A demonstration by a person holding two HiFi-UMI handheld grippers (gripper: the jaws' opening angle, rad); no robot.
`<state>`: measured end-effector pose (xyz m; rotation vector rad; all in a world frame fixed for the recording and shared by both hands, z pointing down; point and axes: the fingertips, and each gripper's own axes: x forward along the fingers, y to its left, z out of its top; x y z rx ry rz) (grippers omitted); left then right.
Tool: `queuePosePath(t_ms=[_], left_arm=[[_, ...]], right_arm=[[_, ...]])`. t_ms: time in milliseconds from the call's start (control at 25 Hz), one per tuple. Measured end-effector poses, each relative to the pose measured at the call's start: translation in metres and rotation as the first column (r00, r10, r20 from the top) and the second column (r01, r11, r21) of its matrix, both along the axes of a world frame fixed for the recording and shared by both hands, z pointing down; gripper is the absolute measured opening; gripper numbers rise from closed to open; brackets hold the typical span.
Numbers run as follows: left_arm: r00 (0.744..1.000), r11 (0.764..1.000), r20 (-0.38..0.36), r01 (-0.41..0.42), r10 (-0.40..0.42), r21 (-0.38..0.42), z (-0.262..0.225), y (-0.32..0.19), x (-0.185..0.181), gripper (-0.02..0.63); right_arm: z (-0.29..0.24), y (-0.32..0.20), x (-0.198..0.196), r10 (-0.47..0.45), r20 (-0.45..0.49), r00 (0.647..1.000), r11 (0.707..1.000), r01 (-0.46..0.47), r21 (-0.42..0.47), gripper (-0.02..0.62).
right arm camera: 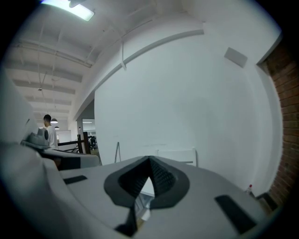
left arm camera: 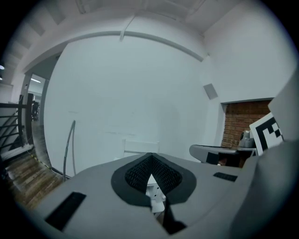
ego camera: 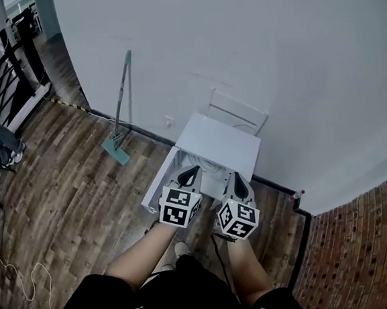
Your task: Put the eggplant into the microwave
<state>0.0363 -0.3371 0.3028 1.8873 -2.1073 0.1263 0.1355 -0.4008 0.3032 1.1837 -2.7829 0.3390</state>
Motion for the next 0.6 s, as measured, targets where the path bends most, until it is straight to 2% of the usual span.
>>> queuePosePath(t_ms=[200, 360, 600], left_arm=[[0.998, 0.999, 0.044, -0.042, 0.042, 0.006, -0.014, 0.001, 0.021, 0.000], [0.998, 0.998, 0.030, -0.063, 0.062, 0.015, -0.022, 0.002, 0.035, 0.000], [0.995, 0.996, 0.059, -0.083, 0.081, 0.032, -0.038, 0.008, 0.044, 0.000]], right_arm=[[-0.018, 0.007, 0.009, -0.016, 0.010, 1.000, 1.000, 0.016, 0.018, 0.012], [-0.024, 0.011, 0.021, -0.024, -0.002, 1.000, 0.999, 0.024, 0.031, 0.012], [-0.034, 0.019, 0.030, -0.030, -0.006, 1.000, 0.999, 0.031, 0.044, 0.012]])
